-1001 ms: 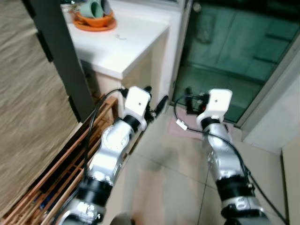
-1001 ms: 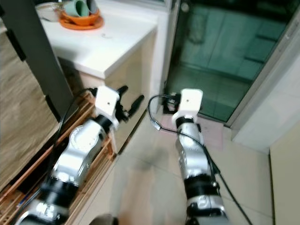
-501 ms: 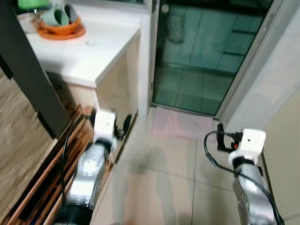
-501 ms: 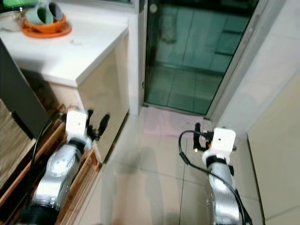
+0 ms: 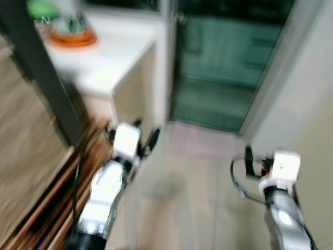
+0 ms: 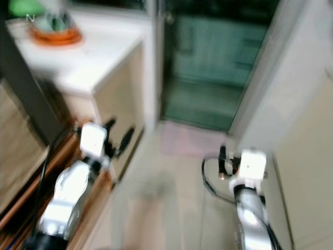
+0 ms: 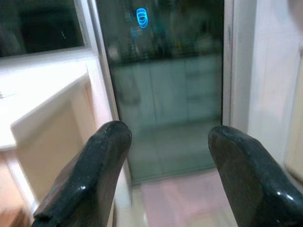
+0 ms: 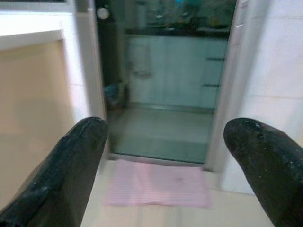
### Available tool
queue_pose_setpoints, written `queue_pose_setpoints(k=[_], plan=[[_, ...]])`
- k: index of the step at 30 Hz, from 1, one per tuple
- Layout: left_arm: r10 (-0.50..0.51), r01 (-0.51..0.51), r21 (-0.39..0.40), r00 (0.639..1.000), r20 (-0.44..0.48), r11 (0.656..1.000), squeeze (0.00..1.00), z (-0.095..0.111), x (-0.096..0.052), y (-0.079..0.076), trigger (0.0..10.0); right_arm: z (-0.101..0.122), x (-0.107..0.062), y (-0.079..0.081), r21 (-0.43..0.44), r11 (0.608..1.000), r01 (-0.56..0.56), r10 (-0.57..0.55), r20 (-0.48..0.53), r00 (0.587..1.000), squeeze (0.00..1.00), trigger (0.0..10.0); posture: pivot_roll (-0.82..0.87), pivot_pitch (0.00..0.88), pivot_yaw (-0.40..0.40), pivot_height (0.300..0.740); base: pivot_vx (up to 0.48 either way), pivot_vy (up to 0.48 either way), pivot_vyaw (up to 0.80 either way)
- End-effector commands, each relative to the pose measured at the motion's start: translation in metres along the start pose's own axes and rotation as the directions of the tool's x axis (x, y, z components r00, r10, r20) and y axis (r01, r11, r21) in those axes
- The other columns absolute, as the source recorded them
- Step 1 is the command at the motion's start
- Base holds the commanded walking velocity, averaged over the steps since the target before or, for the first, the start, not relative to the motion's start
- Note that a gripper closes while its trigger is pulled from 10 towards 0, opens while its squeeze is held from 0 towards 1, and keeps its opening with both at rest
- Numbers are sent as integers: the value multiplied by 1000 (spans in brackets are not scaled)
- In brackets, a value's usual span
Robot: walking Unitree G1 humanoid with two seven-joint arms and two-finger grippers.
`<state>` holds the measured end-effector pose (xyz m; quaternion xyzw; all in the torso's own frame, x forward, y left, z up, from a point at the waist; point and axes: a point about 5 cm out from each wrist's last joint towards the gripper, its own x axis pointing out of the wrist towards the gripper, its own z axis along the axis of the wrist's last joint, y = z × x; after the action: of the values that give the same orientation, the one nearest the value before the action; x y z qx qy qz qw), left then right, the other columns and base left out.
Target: Restocking fridge
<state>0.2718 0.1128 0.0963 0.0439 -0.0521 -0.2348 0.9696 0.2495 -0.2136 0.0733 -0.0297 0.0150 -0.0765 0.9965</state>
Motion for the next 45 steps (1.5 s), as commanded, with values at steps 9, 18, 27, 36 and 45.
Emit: queue_pose_setpoints(k=[9, 18, 27, 36, 45], plan=[[-70, 70, 27, 997, 10, 997, 0, 6, 8, 2, 10000, 6, 10, 15, -1, 999, -45, 46, 24, 999, 0, 10000, -65, 0, -2, 740, 475, 0, 0], [-95, 95, 10, 995, 13, 995, 0, 7, 11, -1, 10000, 7, 10, 17, 0, 999, -44, 44, 32, 999, 0, 10000, -72, 0, 2, 706, 463, 0, -370], [-27, 29, 54, 999, -37, 998, 0, 5, 19, 9, 10000, 7, 13, 16, 3, 1000, -30, 30, 26, 999, 0, 10000, -71, 0, 2, 667, 103, 0, -274], [-62, 62, 28, 998, 3, 998, 0, 10, 19, 3, 10000, 8, 14, 19, -14, 999, -38, 39, 22, 999, 0, 10000, -73, 0, 2, 654, 213, 0, -144], [-100, 99, 41, 995, 21, 994, 0, 13, 20, -2, 10000, 8, 16, 17, -25, 1000, -17, 18, 16, 1000, 0, 10000, -70, 0, 2, 654, 480, 0, 0]])
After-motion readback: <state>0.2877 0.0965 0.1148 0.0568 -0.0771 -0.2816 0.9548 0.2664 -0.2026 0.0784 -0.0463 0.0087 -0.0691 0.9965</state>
